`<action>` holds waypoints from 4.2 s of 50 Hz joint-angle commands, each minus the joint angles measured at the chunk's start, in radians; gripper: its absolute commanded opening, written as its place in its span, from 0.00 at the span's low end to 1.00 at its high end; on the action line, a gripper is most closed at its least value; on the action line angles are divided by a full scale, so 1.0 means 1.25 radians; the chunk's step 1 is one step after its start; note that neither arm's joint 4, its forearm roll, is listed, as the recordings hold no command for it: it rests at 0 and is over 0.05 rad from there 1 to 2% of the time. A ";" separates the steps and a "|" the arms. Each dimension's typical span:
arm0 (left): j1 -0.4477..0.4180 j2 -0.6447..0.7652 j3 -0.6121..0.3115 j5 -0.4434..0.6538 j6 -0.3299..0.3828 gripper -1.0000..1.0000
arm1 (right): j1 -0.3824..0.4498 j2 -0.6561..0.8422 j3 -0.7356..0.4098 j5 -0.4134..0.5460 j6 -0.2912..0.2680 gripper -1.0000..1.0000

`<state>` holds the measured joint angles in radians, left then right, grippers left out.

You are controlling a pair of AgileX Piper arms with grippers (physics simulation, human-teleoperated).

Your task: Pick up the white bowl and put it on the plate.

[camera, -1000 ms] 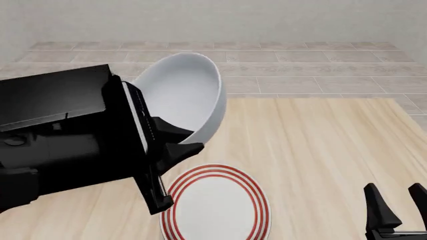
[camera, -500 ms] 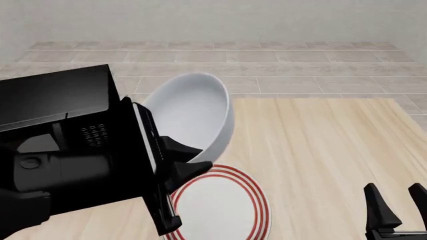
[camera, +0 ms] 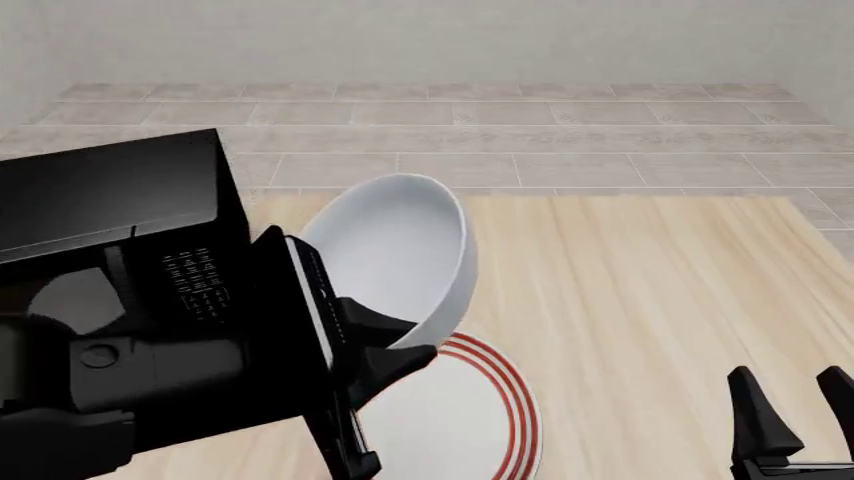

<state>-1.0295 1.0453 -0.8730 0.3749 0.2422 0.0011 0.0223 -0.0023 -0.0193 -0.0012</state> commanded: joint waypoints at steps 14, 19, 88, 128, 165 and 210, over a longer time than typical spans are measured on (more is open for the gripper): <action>0.004 0.013 0.068 -0.081 -0.031 0.00 | 0.000 -0.001 0.000 0.001 0.001 1.00; 0.008 0.013 0.082 -0.095 -0.035 0.00 | 0.000 -0.001 0.000 0.001 0.001 1.00; 0.025 0.051 0.171 -0.216 -0.082 0.00 | 0.000 -0.001 0.000 0.001 0.000 1.00; 0.032 0.115 0.203 -0.295 -0.105 0.00 | 0.000 -0.001 0.000 0.001 0.001 1.00; 0.020 0.166 0.238 -0.360 -0.131 0.00 | 0.000 -0.001 0.000 0.001 0.001 1.00; -0.009 0.238 0.250 -0.424 -0.158 0.00 | 0.000 -0.001 0.000 0.001 0.000 1.00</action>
<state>-1.0344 1.3307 -0.5559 -0.1420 0.0431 0.0012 0.0224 -0.0023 -0.0193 -0.0012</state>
